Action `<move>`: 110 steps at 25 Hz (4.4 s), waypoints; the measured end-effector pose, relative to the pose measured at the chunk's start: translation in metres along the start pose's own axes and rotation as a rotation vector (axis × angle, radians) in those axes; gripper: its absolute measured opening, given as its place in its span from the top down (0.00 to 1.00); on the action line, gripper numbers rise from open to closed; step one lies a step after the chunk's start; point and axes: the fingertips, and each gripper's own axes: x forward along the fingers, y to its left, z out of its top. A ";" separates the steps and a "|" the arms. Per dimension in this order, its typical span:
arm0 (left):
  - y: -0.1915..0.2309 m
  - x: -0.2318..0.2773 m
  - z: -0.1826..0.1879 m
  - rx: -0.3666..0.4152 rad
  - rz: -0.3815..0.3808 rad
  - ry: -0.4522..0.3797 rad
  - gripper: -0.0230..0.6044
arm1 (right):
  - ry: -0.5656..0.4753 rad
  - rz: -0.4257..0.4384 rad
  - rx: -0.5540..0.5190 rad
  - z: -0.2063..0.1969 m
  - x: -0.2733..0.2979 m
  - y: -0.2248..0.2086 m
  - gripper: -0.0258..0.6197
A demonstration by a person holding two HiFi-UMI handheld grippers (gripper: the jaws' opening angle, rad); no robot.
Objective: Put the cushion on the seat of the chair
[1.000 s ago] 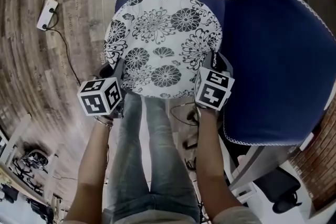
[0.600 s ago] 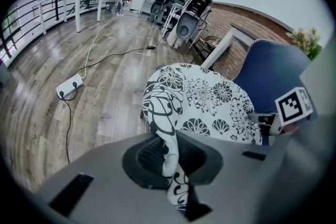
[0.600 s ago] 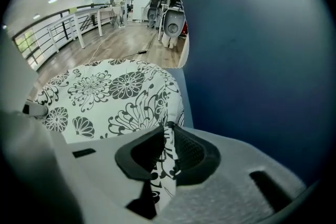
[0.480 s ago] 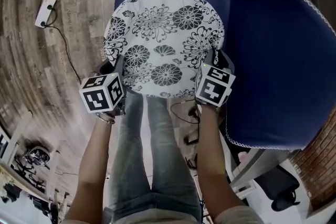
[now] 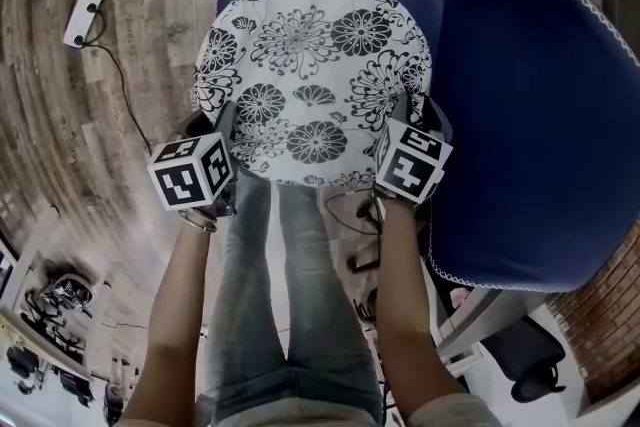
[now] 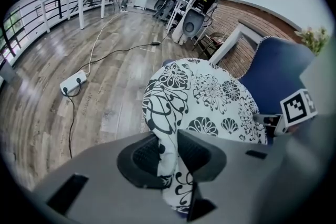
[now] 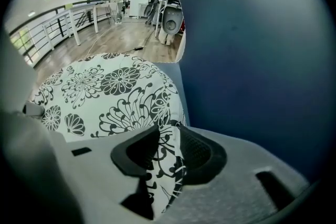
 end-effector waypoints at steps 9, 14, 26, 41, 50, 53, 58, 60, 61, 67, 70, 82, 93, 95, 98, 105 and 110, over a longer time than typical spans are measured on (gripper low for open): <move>0.013 -0.002 -0.001 -0.025 0.032 -0.016 0.69 | -0.052 -0.032 -0.015 0.003 -0.007 -0.003 0.70; 0.019 -0.006 -0.002 -0.039 0.046 -0.037 0.58 | -0.064 -0.046 -0.018 0.003 -0.015 -0.003 0.64; 0.026 -0.034 0.002 -0.048 0.029 -0.104 0.55 | -0.117 -0.041 0.037 0.006 -0.047 -0.004 0.61; -0.008 -0.166 0.053 -0.007 -0.055 -0.268 0.55 | -0.216 0.045 0.144 0.022 -0.158 -0.001 0.63; -0.092 -0.280 0.103 0.103 -0.160 -0.426 0.60 | -0.356 0.160 0.252 0.064 -0.280 -0.007 0.78; -0.113 -0.317 0.114 0.110 -0.174 -0.476 0.75 | -0.418 0.174 0.268 0.076 -0.324 -0.015 0.89; -0.138 -0.370 0.137 0.135 -0.175 -0.572 0.91 | -0.513 0.176 0.299 0.095 -0.377 -0.034 0.95; -0.151 -0.385 0.148 0.169 -0.190 -0.594 0.92 | -0.547 0.169 0.307 0.104 -0.392 -0.044 0.95; -0.159 -0.392 0.156 0.187 -0.199 -0.610 0.92 | -0.566 0.163 0.312 0.110 -0.399 -0.049 0.95; -0.193 -0.446 0.213 0.298 -0.209 -0.759 0.93 | -0.709 0.102 0.343 0.141 -0.449 -0.103 0.95; -0.196 -0.468 0.239 0.342 -0.156 -0.820 0.93 | -0.751 0.102 0.318 0.149 -0.469 -0.129 0.96; -0.210 -0.490 0.276 0.389 -0.109 -0.872 0.93 | -0.790 0.040 0.383 0.145 -0.490 -0.190 0.96; -0.209 -0.487 0.279 0.396 -0.101 -0.851 0.93 | -0.796 0.044 0.376 0.156 -0.488 -0.183 0.96; -0.208 -0.485 0.278 0.394 -0.103 -0.845 0.93 | -0.796 0.045 0.377 0.156 -0.488 -0.183 0.96; -0.208 -0.482 0.275 0.395 -0.109 -0.832 0.93 | -0.793 0.046 0.369 0.157 -0.488 -0.181 0.96; -0.210 -0.475 0.271 0.398 -0.112 -0.810 0.94 | -0.781 0.053 0.358 0.156 -0.485 -0.180 0.96; -0.208 -0.471 0.267 0.393 -0.111 -0.798 0.93 | -0.778 0.059 0.353 0.155 -0.485 -0.177 0.96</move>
